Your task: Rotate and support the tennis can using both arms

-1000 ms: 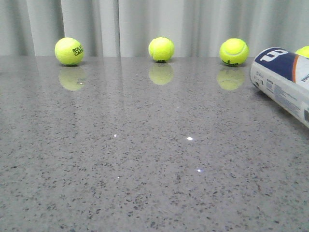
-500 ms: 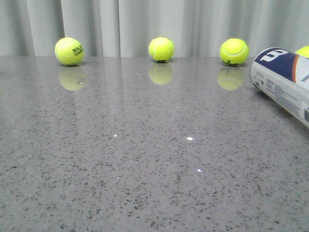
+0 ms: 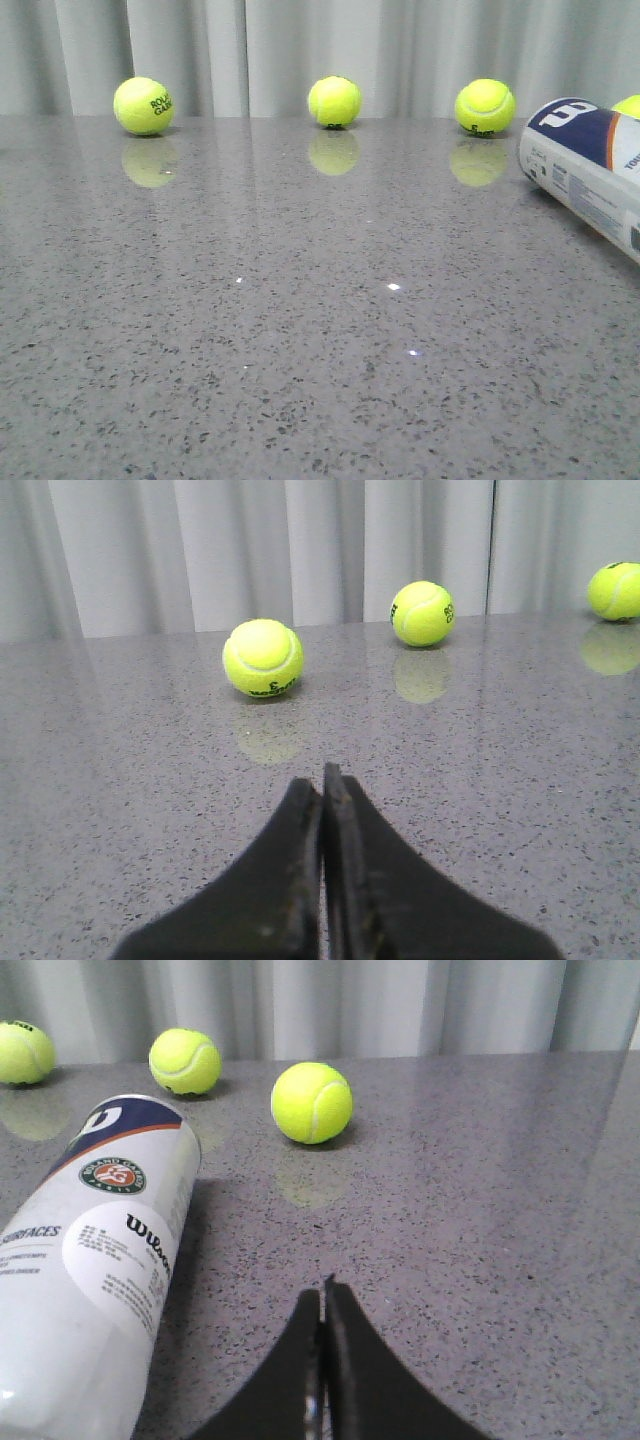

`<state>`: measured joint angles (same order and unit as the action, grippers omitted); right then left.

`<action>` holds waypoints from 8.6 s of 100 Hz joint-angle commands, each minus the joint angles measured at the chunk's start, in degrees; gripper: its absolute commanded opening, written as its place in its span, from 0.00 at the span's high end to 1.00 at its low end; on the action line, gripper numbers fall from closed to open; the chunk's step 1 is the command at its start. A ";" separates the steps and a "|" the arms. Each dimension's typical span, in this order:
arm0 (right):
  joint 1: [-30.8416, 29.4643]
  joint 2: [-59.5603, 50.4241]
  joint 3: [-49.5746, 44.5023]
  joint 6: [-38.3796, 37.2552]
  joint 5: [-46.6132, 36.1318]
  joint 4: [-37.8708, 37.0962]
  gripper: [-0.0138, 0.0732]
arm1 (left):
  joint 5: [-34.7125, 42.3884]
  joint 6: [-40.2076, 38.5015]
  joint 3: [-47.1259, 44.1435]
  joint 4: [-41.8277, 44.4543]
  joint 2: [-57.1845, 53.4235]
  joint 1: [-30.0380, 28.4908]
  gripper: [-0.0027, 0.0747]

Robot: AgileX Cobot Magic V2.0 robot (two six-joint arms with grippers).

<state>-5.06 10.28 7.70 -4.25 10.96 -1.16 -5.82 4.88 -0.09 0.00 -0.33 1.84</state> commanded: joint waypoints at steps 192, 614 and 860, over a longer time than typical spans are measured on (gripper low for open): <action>11.71 75.35 64.38 4.25 44.46 19.05 0.52 | 4.58 -0.51 -2.44 0.00 -1.66 -0.06 0.99; 29.54 26.99 25.86 11.31 11.43 17.55 0.92 | 7.46 -0.51 -2.44 0.00 -1.66 -0.06 0.99; 29.54 6.83 15.21 11.31 9.93 17.55 0.92 | -47.25 36.19 71.65 -78.80 96.09 11.91 0.25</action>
<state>24.70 16.74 21.46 6.53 25.01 15.74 -52.01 40.77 66.63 -74.77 94.82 12.54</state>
